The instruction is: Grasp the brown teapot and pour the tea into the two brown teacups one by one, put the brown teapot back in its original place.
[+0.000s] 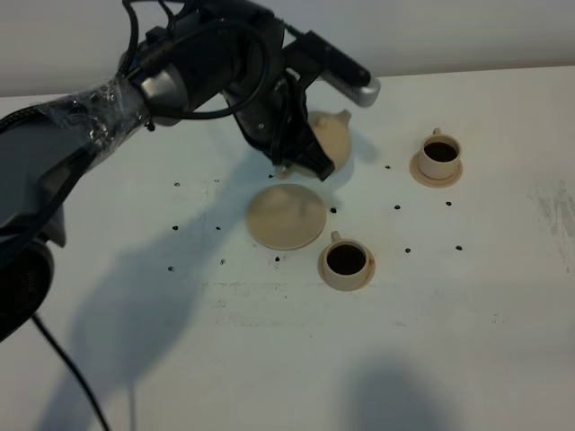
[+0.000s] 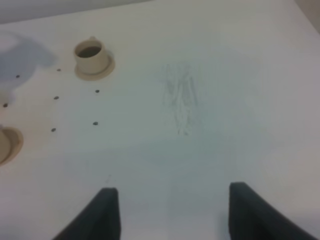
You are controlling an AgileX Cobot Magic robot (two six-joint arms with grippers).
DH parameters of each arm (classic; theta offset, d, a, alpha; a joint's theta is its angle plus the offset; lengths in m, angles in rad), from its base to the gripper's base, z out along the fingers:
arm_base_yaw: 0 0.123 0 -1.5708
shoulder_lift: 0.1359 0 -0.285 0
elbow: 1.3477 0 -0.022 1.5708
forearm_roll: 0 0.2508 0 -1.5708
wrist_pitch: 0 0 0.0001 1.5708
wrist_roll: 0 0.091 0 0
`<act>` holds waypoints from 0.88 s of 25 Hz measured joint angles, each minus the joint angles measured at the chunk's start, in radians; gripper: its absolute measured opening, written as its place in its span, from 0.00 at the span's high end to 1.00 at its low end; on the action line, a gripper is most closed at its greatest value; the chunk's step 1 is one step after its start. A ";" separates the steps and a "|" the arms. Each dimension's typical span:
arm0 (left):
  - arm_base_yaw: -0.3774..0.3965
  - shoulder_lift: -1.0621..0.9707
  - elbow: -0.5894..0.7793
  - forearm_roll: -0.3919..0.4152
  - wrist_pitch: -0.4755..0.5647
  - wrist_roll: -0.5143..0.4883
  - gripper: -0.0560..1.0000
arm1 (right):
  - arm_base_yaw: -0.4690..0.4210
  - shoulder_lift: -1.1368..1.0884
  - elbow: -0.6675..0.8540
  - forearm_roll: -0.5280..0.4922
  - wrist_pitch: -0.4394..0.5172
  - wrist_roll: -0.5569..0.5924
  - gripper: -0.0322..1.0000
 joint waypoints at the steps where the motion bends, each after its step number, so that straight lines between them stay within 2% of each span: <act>1: 0.000 -0.011 0.034 0.000 -0.021 -0.003 0.86 | 0.000 0.000 0.000 0.000 0.000 0.000 0.51; 13: 0.023 -0.181 0.401 0.000 -0.241 -0.050 0.86 | 0.000 0.000 0.000 0.000 0.000 -0.001 0.51; 22: 0.068 -0.200 0.488 -0.017 -0.293 -0.058 0.86 | 0.000 0.000 0.000 0.000 0.000 -0.001 0.51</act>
